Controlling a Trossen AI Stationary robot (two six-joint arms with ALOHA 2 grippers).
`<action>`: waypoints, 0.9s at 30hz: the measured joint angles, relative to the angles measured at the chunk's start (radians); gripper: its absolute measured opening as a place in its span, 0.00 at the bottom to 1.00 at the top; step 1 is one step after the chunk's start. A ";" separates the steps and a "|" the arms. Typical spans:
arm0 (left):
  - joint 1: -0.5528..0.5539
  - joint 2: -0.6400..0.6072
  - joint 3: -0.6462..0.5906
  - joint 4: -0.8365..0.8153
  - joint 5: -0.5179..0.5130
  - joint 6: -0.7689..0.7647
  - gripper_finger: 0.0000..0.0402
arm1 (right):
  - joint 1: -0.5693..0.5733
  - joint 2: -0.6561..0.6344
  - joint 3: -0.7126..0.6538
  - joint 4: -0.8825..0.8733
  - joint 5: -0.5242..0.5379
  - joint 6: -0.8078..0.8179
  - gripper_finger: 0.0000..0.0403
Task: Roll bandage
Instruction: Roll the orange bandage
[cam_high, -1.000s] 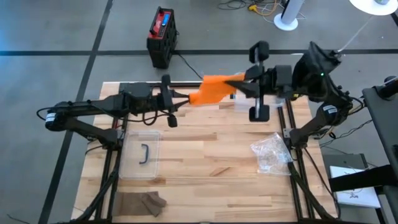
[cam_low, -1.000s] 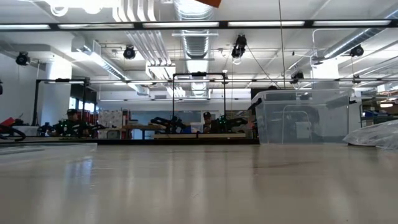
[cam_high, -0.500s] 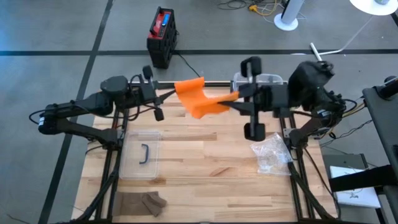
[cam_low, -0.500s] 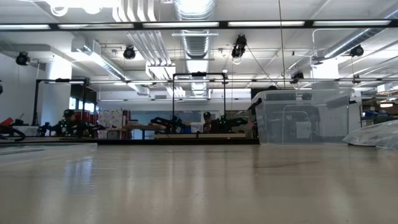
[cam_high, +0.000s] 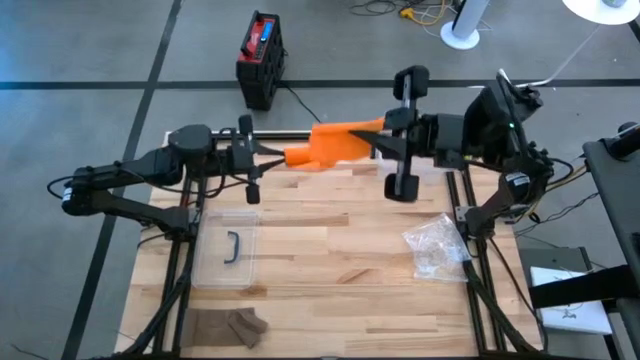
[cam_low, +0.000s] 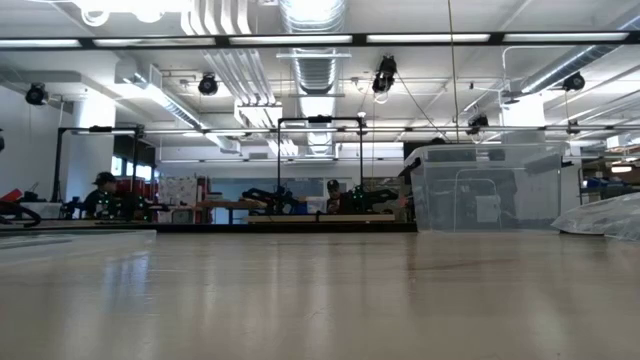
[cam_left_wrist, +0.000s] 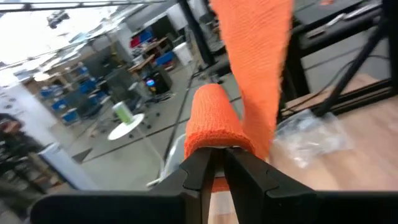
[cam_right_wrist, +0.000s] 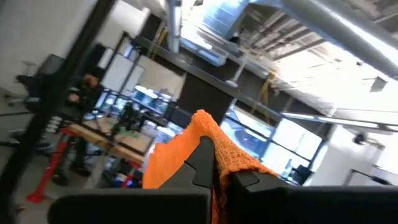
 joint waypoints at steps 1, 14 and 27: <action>-0.004 0.000 0.000 -0.005 0.011 -0.005 0.12 | -0.011 0.000 0.000 0.008 0.008 -0.004 0.00; -0.041 0.063 0.000 -0.040 0.065 -0.020 0.11 | -0.144 0.018 0.000 0.046 0.008 -0.002 0.00; -0.130 0.060 0.000 -0.066 0.163 -0.046 0.09 | -0.248 0.025 0.001 0.017 0.007 0.051 0.00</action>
